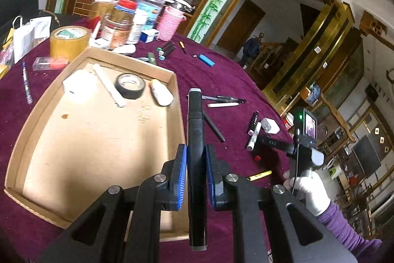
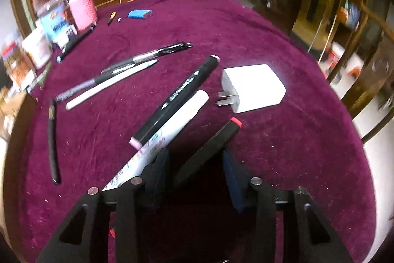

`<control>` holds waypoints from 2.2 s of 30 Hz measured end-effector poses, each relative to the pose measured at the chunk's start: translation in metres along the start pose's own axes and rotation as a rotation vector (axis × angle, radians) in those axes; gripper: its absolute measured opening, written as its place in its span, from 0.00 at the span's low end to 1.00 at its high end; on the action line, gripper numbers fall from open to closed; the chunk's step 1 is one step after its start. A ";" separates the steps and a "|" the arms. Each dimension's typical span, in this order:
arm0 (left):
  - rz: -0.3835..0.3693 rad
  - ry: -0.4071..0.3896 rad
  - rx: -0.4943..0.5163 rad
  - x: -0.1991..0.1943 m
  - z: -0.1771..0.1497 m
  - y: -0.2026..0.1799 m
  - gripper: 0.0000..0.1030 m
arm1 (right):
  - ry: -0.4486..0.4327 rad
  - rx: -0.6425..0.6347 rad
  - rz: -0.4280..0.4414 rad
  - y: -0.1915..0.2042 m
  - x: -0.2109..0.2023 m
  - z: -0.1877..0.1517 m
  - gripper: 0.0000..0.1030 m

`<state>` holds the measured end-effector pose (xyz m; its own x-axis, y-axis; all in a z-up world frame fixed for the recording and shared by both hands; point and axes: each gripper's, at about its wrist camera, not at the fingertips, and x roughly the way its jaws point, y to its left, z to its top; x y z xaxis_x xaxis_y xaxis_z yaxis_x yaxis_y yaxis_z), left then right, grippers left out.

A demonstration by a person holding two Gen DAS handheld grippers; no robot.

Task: Organize rigid objects
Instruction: 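Carry the black marker into the tray while the right gripper grasps a red-capped marker, then release the black marker in the tray while the right gripper drops the red-capped marker beside it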

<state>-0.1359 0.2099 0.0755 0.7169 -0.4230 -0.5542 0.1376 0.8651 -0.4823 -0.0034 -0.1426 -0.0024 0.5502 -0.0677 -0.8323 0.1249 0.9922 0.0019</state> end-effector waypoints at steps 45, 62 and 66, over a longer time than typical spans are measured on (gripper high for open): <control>0.305 0.280 -0.190 0.085 0.074 0.109 0.14 | 0.225 -0.203 0.839 0.234 -0.053 0.013 0.17; 0.237 0.010 -0.173 -0.001 0.075 0.095 0.60 | 0.320 -0.398 0.732 0.300 -0.015 -0.001 0.17; 0.237 -0.036 -0.211 -0.023 0.067 0.103 0.60 | 0.327 -0.429 0.702 0.317 -0.009 -0.003 0.17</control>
<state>-0.0923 0.3271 0.0839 0.7361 -0.2035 -0.6456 -0.1780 0.8620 -0.4746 0.0285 0.1734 0.0037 0.1123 0.5399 -0.8342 -0.5092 0.7522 0.4182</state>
